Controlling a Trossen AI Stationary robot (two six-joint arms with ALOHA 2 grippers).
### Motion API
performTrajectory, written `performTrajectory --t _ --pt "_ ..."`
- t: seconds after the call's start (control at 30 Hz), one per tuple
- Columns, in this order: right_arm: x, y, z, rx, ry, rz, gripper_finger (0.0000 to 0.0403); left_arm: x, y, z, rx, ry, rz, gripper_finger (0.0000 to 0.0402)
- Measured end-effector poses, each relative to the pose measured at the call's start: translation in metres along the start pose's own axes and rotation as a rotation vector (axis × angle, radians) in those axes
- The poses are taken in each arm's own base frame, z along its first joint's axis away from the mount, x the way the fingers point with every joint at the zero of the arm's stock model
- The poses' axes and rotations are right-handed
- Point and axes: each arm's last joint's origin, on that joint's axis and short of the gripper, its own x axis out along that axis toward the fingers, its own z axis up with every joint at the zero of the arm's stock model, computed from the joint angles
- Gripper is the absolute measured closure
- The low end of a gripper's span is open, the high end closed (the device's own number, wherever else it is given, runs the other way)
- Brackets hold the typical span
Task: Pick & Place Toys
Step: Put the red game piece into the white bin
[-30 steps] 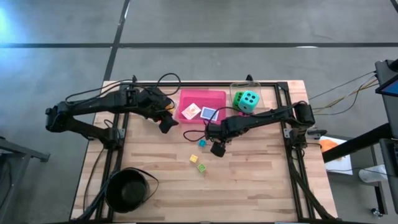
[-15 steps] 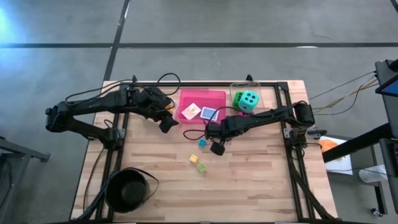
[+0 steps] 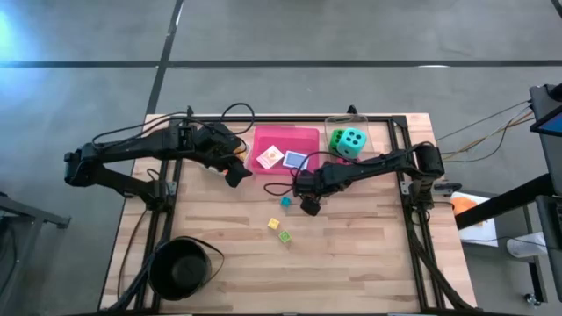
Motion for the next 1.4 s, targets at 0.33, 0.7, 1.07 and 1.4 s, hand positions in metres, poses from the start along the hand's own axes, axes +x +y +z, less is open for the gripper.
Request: performTrajectory --t 0.33,0.7,1.07,1.4 --pt "0.0042 0.0007 0.0005 -0.035 -0.028 0.019 0.0032 0.0 -0.0002 0.0003 0.0 -0.003 -0.002 0.0099" --pt "0.005 0.0005 0.0008 -0.034 -0.022 0.04 0.0114 -0.0001 -0.0002 0.0003 0.0 -0.004 -0.002 0.0099" --pt "0.0054 0.0009 -0.0002 -0.092 -0.014 0.049 0.0173 -0.0001 -0.0002 0.0003 0.0 -0.004 -0.002 0.0099" --pt "0.007 0.0009 -0.0021 -0.139 -0.002 0.06 0.0187 -0.0001 -0.0002 0.0003 0.0 -0.004 -0.002 0.0099"
